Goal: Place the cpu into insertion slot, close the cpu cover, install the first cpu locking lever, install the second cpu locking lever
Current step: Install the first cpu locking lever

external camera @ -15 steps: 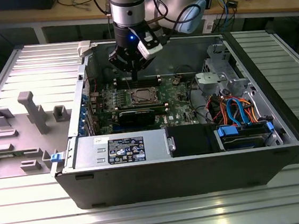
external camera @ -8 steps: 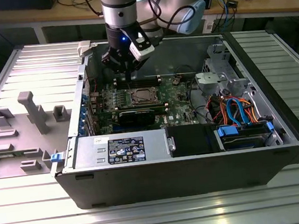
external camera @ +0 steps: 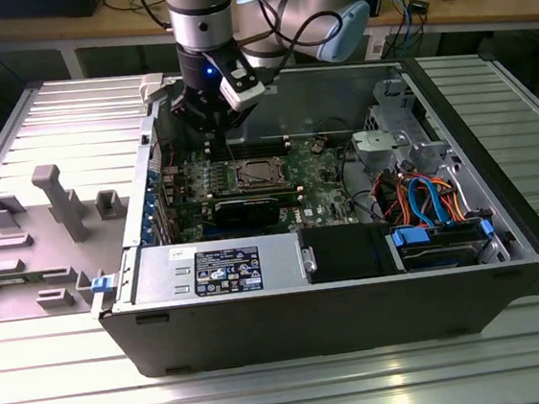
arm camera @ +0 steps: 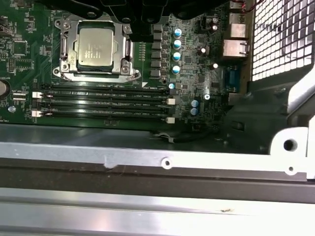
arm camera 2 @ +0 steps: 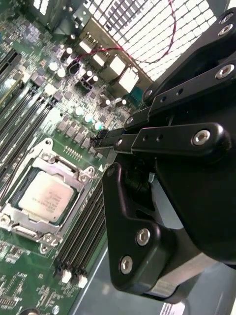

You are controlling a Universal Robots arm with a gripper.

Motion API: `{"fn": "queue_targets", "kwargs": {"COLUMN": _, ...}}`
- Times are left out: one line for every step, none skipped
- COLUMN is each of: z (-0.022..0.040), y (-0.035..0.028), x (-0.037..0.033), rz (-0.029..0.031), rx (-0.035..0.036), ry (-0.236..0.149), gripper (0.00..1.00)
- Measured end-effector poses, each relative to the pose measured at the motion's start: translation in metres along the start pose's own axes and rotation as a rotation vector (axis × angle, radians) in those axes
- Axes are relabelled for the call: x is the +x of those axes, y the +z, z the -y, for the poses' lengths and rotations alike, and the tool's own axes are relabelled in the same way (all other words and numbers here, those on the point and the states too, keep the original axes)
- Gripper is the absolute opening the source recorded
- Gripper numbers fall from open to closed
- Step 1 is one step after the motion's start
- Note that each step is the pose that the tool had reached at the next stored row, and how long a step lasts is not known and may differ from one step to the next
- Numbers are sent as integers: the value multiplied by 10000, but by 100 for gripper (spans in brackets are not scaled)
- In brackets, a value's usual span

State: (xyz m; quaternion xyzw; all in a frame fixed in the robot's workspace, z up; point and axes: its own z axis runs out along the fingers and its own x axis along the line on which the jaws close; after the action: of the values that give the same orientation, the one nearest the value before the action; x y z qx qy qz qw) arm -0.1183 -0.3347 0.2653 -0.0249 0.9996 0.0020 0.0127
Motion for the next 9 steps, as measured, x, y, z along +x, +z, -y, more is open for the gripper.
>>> {"fn": "queue_targets", "kwargs": {"z": -4, "y": 0, "x": 12, "rz": 0, "rx": 0, "ry": 1, "gripper": 11}}
{"fn": "queue_targets", "kwargs": {"z": -7, "y": 0, "x": 13, "rz": 0, "rx": 1, "ry": 0, "gripper": 11}}
{"fn": "queue_targets", "kwargs": {"z": -12, "y": -1, "x": 19, "rz": -1, "rx": 1, "ry": -1, "gripper": 11}}
{"fn": "queue_targets", "kwargs": {"z": -19, "y": -1, "x": 29, "rz": 0, "rx": 0, "ry": -1, "gripper": 11}}
{"fn": "queue_targets", "kwargs": {"z": -25, "y": -1, "x": 36, "rz": 0, "rx": 0, "ry": -1, "gripper": 11}}
{"fn": "queue_targets", "kwargs": {"z": -34, "y": 0, "x": 39, "rz": 0, "rx": 0, "ry": -1, "gripper": 11}}
{"fn": "queue_targets", "kwargs": {"z": -44, "y": 0, "x": 39, "rz": 0, "rx": 0, "ry": -1, "gripper": 11}}
{"fn": "queue_targets", "kwargs": {"z": -55, "y": 1, "x": 39, "rz": 0, "rx": 0, "ry": -1, "gripper": 11}}
{"fn": "queue_targets", "kwargs": {"z": -69, "y": 1, "x": 39, "rz": 0, "rx": 0, "ry": -1, "gripper": 11}}
